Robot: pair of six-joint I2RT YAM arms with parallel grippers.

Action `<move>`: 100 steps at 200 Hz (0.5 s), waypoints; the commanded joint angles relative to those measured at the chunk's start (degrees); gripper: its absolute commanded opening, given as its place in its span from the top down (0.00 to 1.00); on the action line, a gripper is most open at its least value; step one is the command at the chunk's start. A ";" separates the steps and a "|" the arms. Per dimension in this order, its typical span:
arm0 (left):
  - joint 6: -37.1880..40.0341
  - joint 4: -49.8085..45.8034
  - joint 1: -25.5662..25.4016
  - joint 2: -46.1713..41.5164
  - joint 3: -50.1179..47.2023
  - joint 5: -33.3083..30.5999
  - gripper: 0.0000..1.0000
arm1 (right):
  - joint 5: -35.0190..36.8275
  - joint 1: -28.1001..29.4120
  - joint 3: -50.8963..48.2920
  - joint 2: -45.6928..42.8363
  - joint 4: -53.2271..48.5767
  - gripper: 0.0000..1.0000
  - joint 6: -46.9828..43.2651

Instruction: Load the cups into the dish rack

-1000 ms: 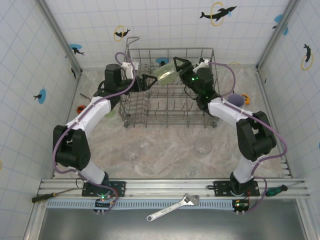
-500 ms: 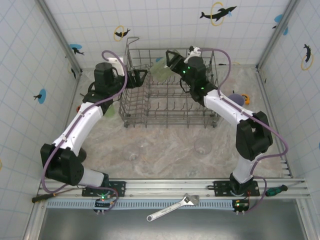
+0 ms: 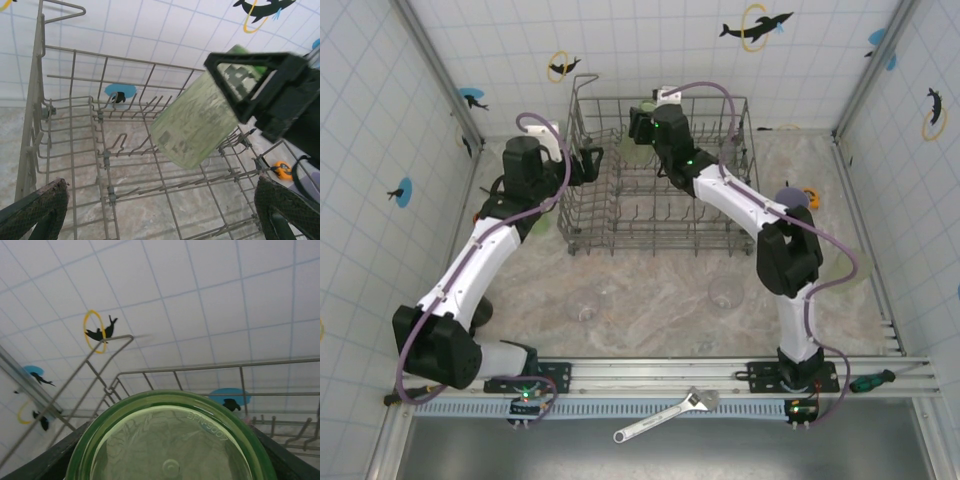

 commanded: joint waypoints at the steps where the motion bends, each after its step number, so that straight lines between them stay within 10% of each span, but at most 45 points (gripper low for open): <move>1: 1.24 -0.54 -0.01 -0.39 0.36 -0.14 0.03 | 5.16 0.01 4.69 2.18 0.72 0.57 -6.48; 100: -1.51 -1.27 -0.06 1.54 1.44 4.25 0.02 | 7.67 -0.78 9.98 10.84 4.76 0.56 -12.06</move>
